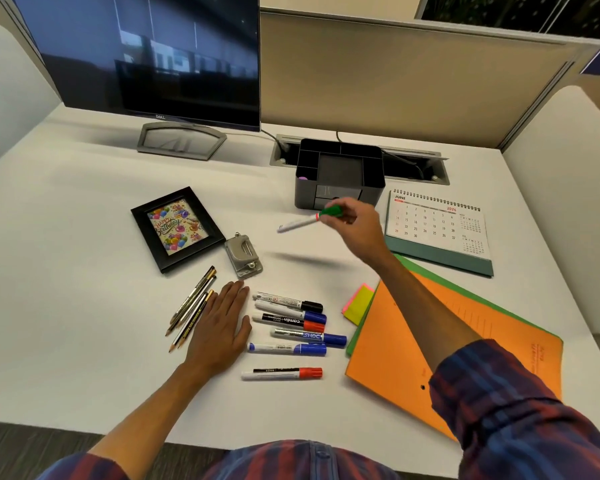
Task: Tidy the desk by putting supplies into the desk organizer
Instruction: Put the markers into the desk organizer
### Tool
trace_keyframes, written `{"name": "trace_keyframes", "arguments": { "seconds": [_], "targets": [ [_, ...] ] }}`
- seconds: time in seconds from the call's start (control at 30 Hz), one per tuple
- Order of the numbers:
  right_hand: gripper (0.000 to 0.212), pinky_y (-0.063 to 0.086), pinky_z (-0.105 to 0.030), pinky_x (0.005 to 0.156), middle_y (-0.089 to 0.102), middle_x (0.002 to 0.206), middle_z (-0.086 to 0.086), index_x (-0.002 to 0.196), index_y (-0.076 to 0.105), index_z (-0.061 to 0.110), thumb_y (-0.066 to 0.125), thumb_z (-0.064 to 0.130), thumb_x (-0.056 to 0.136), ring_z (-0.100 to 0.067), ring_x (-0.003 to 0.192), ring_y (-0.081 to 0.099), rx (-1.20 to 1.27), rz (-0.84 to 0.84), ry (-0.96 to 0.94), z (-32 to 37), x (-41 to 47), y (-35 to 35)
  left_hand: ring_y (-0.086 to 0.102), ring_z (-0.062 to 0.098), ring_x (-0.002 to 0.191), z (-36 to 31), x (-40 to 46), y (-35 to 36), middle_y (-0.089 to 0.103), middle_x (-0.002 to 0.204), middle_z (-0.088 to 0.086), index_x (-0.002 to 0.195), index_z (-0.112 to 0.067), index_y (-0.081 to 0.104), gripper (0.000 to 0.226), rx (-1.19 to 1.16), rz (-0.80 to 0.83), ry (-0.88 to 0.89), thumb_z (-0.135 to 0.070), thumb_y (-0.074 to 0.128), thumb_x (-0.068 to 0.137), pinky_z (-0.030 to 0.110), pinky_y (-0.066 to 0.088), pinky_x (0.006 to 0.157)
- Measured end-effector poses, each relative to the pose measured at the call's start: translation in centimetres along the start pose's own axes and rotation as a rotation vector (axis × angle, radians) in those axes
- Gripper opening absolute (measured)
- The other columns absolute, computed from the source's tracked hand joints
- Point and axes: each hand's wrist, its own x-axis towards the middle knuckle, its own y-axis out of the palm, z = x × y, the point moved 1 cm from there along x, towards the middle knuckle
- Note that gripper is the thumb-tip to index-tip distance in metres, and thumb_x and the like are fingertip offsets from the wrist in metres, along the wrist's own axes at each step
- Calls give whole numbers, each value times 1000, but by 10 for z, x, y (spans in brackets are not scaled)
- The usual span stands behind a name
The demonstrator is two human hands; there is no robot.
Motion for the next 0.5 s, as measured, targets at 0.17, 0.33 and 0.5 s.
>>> {"name": "trace_keyframes", "arguments": {
  "seconds": [0.17, 0.33, 0.5],
  "targets": [
    [19, 56, -21, 80, 71, 91, -3, 99, 68, 6, 74, 6, 81, -7, 83, 69, 28, -249, -92, 26, 39, -12, 17, 13, 147, 1, 0, 0, 24, 159, 0, 152, -17, 27, 61, -19, 4, -3, -41, 28, 96, 38, 13, 120],
    [20, 53, -15, 81, 72, 93, 0, 108, 70, 8, 66, 12, 89, -7, 85, 68, -102, -361, -136, 30, 72, -7, 21, 15, 146, 3, 1, 0, 29, 157, 1, 150, -15, 32, 60, -33, -4, -1, -40, 30, 95, 37, 14, 119],
    [25, 46, -8, 65, 69, 90, -3, 118, 66, 7, 58, 10, 94, -15, 78, 65, -244, -286, -94, 28, 92, 6, 18, 13, 147, 1, 1, -1, 28, 157, 0, 150, -16, 31, 60, -34, -4, -5, -41, 29, 96, 37, 14, 119]
  ]
}}
